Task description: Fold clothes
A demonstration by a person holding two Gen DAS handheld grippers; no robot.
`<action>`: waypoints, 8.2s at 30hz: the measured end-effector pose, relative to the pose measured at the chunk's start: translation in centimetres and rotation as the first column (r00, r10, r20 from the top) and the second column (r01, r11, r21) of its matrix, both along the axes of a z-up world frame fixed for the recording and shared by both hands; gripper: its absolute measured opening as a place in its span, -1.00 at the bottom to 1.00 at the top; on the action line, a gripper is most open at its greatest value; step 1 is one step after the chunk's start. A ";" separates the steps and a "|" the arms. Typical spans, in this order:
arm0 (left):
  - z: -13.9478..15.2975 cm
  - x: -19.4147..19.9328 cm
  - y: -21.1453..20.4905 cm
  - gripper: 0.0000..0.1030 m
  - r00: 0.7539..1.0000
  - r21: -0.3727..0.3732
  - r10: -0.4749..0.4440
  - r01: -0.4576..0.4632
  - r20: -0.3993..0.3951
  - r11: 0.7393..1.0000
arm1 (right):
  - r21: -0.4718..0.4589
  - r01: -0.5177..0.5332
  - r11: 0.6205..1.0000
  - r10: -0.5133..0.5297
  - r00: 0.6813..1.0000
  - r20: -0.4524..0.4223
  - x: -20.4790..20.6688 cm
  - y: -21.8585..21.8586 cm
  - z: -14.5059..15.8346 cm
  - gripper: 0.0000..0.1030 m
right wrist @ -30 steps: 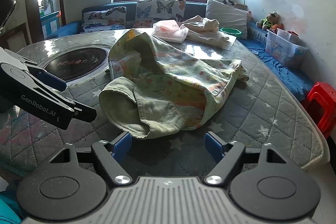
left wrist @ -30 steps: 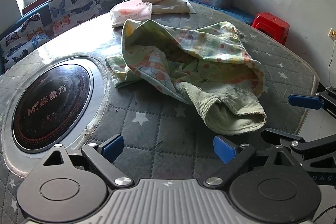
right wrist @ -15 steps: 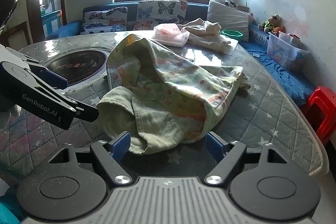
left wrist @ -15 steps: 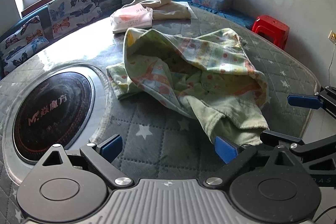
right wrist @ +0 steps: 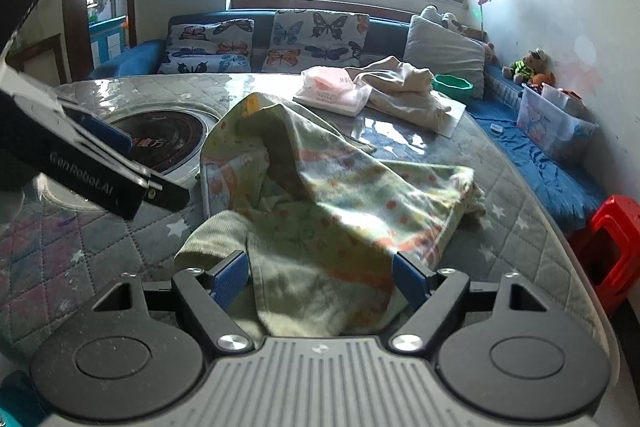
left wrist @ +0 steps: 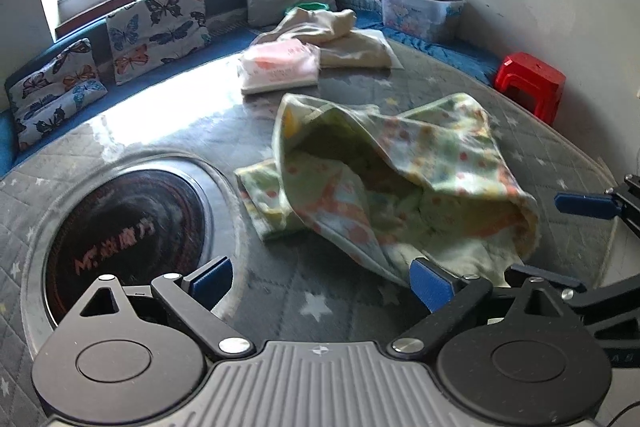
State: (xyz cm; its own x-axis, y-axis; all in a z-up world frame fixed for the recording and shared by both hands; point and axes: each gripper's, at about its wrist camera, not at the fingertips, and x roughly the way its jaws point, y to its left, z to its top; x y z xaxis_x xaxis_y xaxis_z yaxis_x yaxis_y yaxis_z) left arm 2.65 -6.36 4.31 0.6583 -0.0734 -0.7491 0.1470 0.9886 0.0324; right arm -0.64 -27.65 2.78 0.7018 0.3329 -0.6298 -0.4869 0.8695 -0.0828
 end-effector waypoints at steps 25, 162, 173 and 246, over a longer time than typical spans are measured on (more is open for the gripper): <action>-0.5 7.2 3.4 1.00 0.997 -0.021 0.074 -0.074 0.009 0.997 | -0.043 -0.092 0.995 0.093 0.995 0.043 11.3 6.5 -0.8 0.53; 2.9 -15.7 28.6 -0.98 0.882 -0.146 0.469 -0.459 0.040 0.876 | 0.128 -0.366 0.922 0.387 0.888 -0.249 7.1 18.6 -1.1 -0.96; -1.3 -20.0 27.3 -0.96 0.928 -0.180 0.340 -0.365 -0.154 0.913 | 0.072 -0.477 0.876 0.470 0.810 -0.351 2.9 12.0 1.7 -0.59; 0.2 -3.2 20.5 0.00 1.000 -0.125 0.021 -0.019 0.016 0.992 | 0.068 -0.303 0.951 0.310 0.926 -0.216 16.7 17.8 -0.3 -0.61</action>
